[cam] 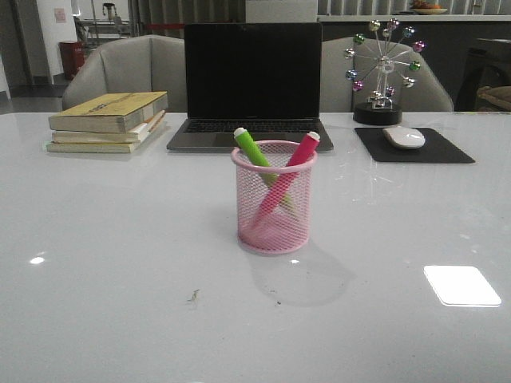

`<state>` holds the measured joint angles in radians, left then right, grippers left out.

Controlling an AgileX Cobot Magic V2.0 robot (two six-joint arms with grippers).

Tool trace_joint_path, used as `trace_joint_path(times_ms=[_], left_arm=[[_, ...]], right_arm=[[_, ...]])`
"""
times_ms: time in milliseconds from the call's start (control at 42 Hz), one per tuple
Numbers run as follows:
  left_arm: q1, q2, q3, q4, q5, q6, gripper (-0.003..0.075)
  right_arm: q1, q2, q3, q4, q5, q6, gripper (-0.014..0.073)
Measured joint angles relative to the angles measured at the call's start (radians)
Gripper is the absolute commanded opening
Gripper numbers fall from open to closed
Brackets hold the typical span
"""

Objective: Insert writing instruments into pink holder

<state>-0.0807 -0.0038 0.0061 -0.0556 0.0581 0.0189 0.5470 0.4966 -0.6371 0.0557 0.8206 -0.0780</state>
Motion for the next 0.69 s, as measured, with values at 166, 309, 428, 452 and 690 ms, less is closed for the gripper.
trace_joint_path(times_ms=[166, 309, 428, 452, 690], left_arm=[[0.0, 0.0, 0.0, -0.032, -0.012, 0.047, 0.0091], [0.0, 0.0, 0.0, -0.038, -0.014, 0.049, 0.0091], [0.0, 0.0, 0.0, -0.038, -0.014, 0.051, 0.0091], [0.0, 0.0, 0.0, -0.038, -0.014, 0.051, 0.0091], [0.0, 0.0, 0.0, -0.038, -0.014, 0.053, 0.0091]], right_arm=[[0.0, 0.0, 0.0, 0.0, 0.0, 0.0, 0.0058], [0.0, 0.0, 0.0, 0.0, 0.0, 0.0, 0.0058], [0.0, 0.0, 0.0, 0.0, 0.0, 0.0, 0.0058], [0.0, 0.0, 0.0, 0.0, 0.0, 0.0, 0.0058], [0.0, 0.0, 0.0, 0.0, 0.0, 0.0, 0.0058]])
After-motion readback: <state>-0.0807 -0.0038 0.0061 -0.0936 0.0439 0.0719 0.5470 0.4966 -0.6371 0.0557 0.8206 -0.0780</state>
